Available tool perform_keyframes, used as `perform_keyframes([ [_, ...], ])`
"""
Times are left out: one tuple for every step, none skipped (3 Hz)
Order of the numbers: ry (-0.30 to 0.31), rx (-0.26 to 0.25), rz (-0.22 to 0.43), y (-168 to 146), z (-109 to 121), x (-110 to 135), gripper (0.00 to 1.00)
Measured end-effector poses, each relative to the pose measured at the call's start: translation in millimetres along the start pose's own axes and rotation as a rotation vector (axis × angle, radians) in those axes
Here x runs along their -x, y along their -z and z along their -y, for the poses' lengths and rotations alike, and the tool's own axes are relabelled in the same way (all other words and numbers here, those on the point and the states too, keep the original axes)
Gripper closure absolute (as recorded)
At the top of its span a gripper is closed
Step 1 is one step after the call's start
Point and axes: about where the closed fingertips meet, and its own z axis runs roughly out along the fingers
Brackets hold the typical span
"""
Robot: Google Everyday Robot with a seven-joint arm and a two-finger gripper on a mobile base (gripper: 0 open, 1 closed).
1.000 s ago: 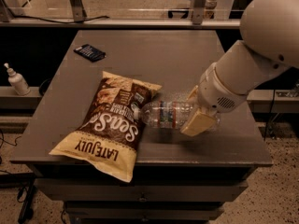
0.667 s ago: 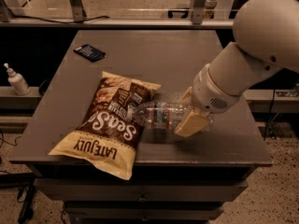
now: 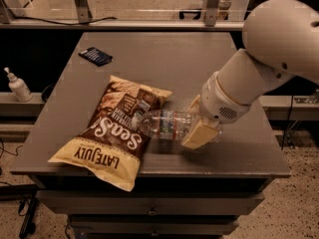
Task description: Move water bottle near brown chip bag
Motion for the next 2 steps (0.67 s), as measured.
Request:
perform_keyframes([
  [-0.001, 0.009, -0.001, -2.5, -1.9, -0.6, 0.13],
  [-0.006, 0.019, -0.01, -5.0, -2.2, -4.4, 0.0],
])
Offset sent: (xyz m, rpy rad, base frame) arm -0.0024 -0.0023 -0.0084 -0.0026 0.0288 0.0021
